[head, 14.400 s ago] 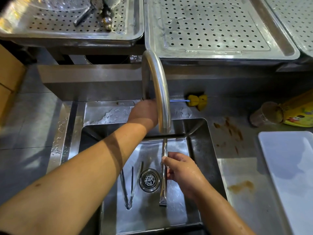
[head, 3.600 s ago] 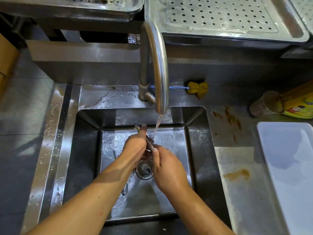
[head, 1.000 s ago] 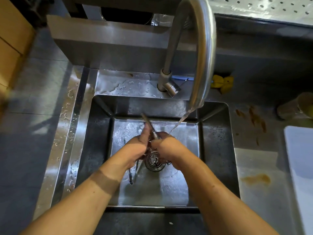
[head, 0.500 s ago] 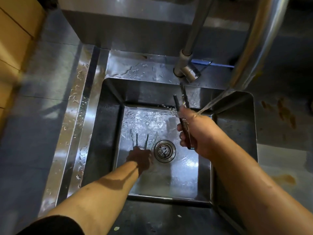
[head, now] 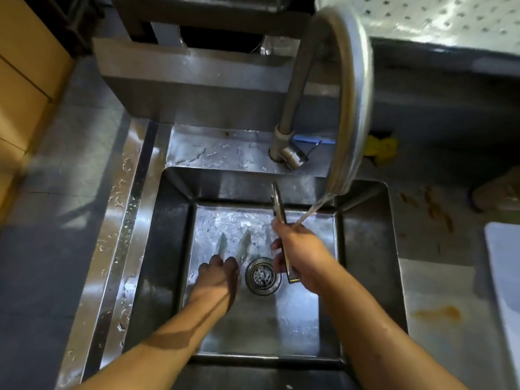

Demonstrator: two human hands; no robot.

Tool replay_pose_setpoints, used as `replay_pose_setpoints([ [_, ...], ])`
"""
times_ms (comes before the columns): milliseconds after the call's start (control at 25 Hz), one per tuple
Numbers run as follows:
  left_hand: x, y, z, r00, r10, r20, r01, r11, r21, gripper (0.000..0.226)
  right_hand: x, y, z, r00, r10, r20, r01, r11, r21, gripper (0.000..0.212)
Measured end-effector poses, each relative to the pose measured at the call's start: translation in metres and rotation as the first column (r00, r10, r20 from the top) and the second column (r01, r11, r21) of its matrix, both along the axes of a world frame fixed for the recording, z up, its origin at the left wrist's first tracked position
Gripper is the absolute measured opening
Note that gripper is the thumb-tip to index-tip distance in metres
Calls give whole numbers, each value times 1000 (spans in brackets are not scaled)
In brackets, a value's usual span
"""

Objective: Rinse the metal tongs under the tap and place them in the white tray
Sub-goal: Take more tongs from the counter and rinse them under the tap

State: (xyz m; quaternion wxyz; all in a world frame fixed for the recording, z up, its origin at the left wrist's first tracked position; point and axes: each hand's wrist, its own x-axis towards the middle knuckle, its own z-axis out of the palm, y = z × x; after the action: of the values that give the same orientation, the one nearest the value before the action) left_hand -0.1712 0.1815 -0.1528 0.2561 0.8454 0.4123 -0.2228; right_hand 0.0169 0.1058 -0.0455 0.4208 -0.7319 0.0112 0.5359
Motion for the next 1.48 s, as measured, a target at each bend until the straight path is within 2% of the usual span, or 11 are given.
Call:
replay_pose_setpoints([
  [120, 10, -2, 35, 922, 115, 371, -130, 991, 17, 14, -8, -3, -7, 998, -65, 4, 65, 997, -29, 32],
  [240, 26, -11, 67, 721, 315, 617, -302, 944, -129, 25, -14, -6, -12, 991, -136, -5, 135, 988, -81, 46],
  [360, 34, -23, 83, 656, 357, 665, -235, 934, -270, 48, -16, -2, -6, 995, -101, 24, 102, 992, -73, 74],
  [480, 41, -29, 96, 684, 297, 666, -122, 947, -297, 38, -19, 4, -1, 991, -131, 21, 130, 991, 25, 88],
  [600, 42, -28, 104, 711, 274, 648, -114, 954, -279, 32, -17, 6, 1, 974, -226, -13, 226, 970, 91, 70],
  [720, 33, -16, 89, 682, 412, 604, -367, 908, -204, 24, -9, 2, 1, 978, -202, 58, 198, 977, 76, 46],
  [880, 13, 12, 15, 850, 507, 140, -500, 862, -89, 23, -7, -2, 4, 982, -189, -16, 190, 975, 116, 37],
  [1040, 3, 8, -55, 908, 382, -173, -401, 912, -91, 68, -6, -9, 3, 986, -165, 5, 163, 979, 126, 37],
  [1160, 1, 0, -97, 945, 281, -166, -296, 952, -76, 71, -3, -15, 2, 989, -142, 33, 137, 982, 131, 34],
  [1320, -7, -4, -121, 980, 96, -173, -94, 995, 23, 37, -4, -19, -6, 992, -127, 20, 123, 983, 134, 38],
  [1480, -1, 9, -94, 907, 415, -71, -420, 888, -185, 47, -8, -18, -13, 994, -111, 5, 109, 985, 137, 49],
])
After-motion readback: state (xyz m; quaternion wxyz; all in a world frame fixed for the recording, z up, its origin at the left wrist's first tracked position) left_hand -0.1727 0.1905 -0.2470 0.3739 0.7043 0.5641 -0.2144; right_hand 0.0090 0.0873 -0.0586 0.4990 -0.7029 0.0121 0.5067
